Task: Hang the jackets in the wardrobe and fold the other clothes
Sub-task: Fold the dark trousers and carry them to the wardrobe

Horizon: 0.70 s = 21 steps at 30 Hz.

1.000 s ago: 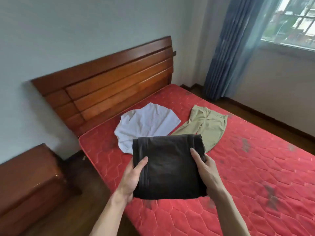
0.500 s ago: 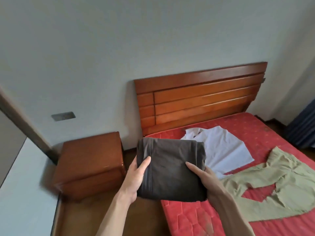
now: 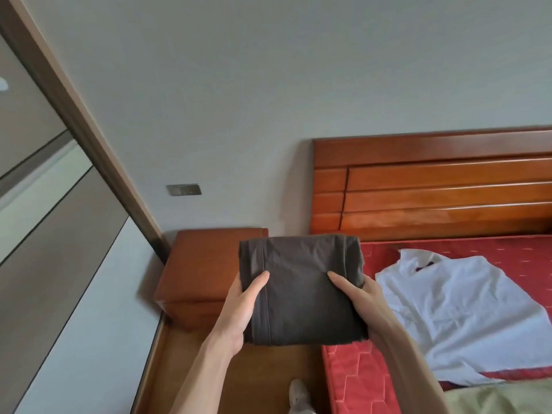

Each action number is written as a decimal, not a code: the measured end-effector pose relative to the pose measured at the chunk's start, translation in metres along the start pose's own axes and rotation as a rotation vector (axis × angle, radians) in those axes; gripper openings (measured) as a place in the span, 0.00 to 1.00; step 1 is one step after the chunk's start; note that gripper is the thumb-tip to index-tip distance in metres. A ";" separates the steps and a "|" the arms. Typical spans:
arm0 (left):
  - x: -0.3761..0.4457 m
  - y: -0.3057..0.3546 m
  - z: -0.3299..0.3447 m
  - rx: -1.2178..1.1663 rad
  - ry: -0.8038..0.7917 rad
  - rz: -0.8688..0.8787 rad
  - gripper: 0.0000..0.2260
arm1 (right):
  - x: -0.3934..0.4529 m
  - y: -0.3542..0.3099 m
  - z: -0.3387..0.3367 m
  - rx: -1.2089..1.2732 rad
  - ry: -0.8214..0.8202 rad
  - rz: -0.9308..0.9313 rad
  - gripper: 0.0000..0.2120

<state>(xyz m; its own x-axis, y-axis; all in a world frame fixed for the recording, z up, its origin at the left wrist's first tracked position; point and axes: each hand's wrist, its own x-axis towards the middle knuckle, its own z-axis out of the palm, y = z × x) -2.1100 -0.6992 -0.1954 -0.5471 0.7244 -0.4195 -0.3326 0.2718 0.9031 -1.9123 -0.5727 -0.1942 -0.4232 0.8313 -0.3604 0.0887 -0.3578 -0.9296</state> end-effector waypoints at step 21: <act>0.144 0.086 -0.078 -0.115 0.470 -0.095 0.44 | 0.236 -0.080 0.151 -0.144 -0.472 0.103 0.16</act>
<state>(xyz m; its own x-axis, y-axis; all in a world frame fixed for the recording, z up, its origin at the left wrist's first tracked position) -2.2772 -0.6215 -0.1853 -0.7889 0.3287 -0.5193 -0.4659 0.2313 0.8541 -2.1551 -0.4123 -0.1933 -0.7643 0.4997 -0.4075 0.2610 -0.3382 -0.9042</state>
